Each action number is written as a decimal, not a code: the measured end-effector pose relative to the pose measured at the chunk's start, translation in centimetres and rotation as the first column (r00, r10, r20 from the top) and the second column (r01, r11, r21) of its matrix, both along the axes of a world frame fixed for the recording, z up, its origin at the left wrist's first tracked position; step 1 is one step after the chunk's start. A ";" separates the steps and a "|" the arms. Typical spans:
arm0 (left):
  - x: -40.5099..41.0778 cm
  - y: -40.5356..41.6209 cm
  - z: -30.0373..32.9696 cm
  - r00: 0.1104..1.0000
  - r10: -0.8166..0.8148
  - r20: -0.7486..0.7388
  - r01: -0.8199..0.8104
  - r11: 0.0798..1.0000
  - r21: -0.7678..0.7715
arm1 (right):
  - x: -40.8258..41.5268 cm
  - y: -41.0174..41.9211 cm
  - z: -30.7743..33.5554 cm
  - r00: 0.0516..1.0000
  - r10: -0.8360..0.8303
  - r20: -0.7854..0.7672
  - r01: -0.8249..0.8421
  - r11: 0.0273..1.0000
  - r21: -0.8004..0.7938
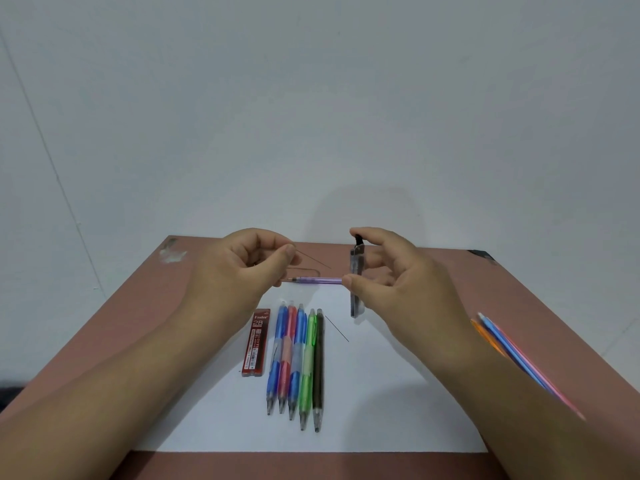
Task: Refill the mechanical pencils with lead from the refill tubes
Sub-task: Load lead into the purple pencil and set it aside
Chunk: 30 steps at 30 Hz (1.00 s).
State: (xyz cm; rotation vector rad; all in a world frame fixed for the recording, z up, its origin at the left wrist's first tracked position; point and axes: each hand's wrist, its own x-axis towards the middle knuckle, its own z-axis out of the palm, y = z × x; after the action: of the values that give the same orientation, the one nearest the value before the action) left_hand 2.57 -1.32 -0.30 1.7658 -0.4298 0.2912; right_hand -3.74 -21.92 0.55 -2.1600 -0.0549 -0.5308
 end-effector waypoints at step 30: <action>-0.7 -0.5 -0.4 0.996 -0.090 0.012 0.086 0.980 0.182 | 0.2 -0.5 -0.8 0.994 0.003 0.110 0.043 0.906 -0.421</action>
State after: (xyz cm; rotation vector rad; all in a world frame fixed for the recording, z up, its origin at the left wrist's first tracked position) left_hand 1.84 -1.79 -0.69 1.9166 -0.5620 0.2127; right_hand -3.52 -22.42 -0.26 -2.5542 -0.2269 -0.6992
